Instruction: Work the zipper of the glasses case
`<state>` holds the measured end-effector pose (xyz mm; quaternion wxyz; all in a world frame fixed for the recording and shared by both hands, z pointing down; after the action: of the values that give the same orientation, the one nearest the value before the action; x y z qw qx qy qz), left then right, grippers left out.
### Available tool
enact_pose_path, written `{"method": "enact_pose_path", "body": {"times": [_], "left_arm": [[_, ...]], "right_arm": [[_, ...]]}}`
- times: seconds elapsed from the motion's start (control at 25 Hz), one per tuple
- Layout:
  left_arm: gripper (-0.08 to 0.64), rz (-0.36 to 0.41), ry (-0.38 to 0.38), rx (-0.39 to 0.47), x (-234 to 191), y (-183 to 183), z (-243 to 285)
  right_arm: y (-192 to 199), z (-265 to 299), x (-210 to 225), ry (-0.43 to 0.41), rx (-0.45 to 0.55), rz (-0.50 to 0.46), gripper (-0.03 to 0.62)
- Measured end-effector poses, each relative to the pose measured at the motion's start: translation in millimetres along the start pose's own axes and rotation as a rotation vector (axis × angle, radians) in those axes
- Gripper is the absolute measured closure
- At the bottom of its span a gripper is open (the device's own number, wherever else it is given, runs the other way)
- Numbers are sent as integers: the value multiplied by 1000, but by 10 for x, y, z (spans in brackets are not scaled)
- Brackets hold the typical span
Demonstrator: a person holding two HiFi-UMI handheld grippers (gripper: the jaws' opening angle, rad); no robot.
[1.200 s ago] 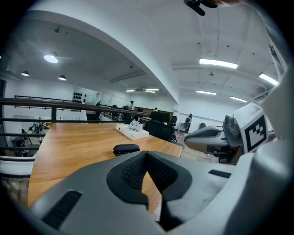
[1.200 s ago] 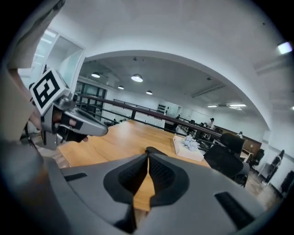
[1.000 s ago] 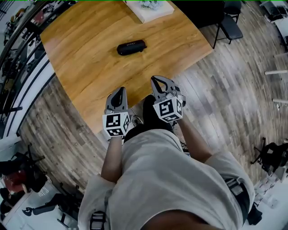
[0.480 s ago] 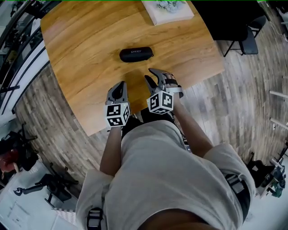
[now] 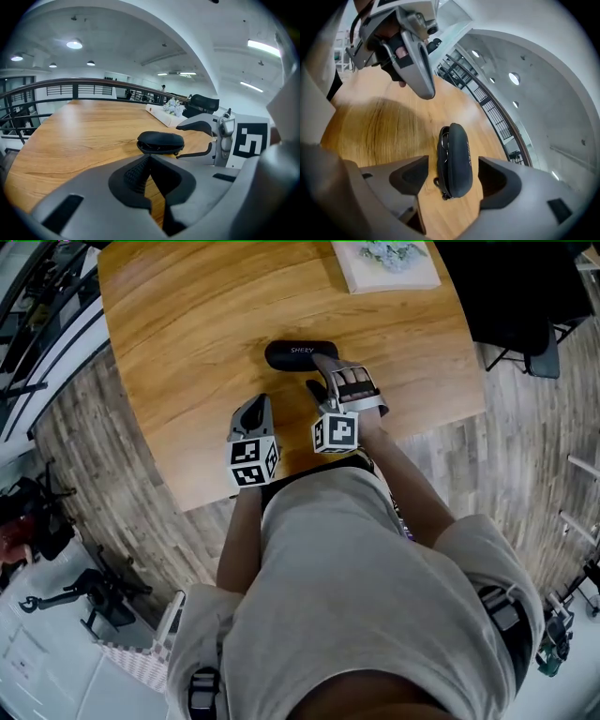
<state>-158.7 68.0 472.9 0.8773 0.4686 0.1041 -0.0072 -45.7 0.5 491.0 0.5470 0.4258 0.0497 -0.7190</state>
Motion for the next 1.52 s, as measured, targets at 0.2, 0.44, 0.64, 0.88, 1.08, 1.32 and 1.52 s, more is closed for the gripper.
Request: {"method": "enact_pose_path", "body": {"times": [0.2,0.44,0.64,0.88,1.08,1.32,1.52], "left_arm": [[537,-30,-47,-3,-84,9,-24],[535,-32,-66,-23,-169,-23,19],[535,-2,-50,-41,-173,-59,96],[535,74,-6,-44,-178,-167,153],[535,193,76,-51,-196,-315,140],[530,526,244,-116,-119,-513,137],[296,839,372,-219,80,-423,209]], "right_arm": [[80,226,-86,-62,-27,-69,258],[156,402,15,-83,-38,-108,259],[150,442,98,-126,0,-111,267],[129,393,172,-259,63,-18,311],[80,282,215,-352,124,91,314],[26,136,219,-490,205,196,314],[21,63,189,-545,214,217,313]]}}
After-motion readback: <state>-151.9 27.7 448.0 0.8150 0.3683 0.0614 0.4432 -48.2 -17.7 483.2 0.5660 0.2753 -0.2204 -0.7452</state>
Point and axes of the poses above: the fingertips, and each gripper's own axes: z forward along the fingers, x to its right, y out of its underside, the point moved 5 cm from there along -z, backward along the fingers, and after that the axes turned 4 degrees about x, right-handed, at the moved point
